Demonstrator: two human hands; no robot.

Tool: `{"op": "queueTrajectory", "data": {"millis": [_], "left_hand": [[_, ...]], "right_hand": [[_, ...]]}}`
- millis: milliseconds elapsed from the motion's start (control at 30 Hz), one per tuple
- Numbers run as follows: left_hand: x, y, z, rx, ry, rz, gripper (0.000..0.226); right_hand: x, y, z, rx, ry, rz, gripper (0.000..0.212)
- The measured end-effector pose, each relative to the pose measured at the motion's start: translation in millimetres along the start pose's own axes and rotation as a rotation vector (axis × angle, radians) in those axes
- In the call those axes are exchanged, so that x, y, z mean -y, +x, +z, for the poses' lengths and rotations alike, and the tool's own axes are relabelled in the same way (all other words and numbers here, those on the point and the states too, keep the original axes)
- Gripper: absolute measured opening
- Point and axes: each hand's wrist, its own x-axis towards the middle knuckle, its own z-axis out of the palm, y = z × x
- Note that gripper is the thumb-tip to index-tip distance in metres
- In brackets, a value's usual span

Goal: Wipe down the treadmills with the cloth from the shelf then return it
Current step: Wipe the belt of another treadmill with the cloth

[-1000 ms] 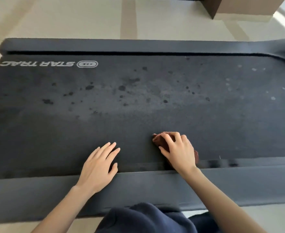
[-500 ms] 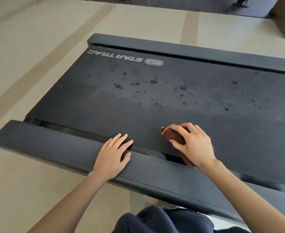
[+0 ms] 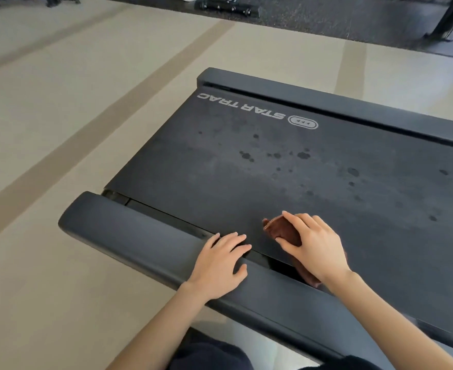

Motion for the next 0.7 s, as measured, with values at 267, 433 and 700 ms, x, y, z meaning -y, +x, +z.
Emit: {"op": "queueTrajectory", "data": {"millis": [267,433,700], "left_hand": [[119.3,-59.9,-86.7,0.14,0.105,-0.287,0.052],[123.5,-77.4,-172.2,0.121,0.087,-0.365,0.052],[85.6,-103.8,-341.9,0.061,0.031,-0.276,0.048]], "right_hand": [[109.2,50.4,-2.4,0.112,0.146,0.036,0.051],[156.7,68.4,-73.6,0.114,0.11,-0.037,0.049],[213.2,89.3,-237.8,0.151,0.075,-0.009,0.046]]}}
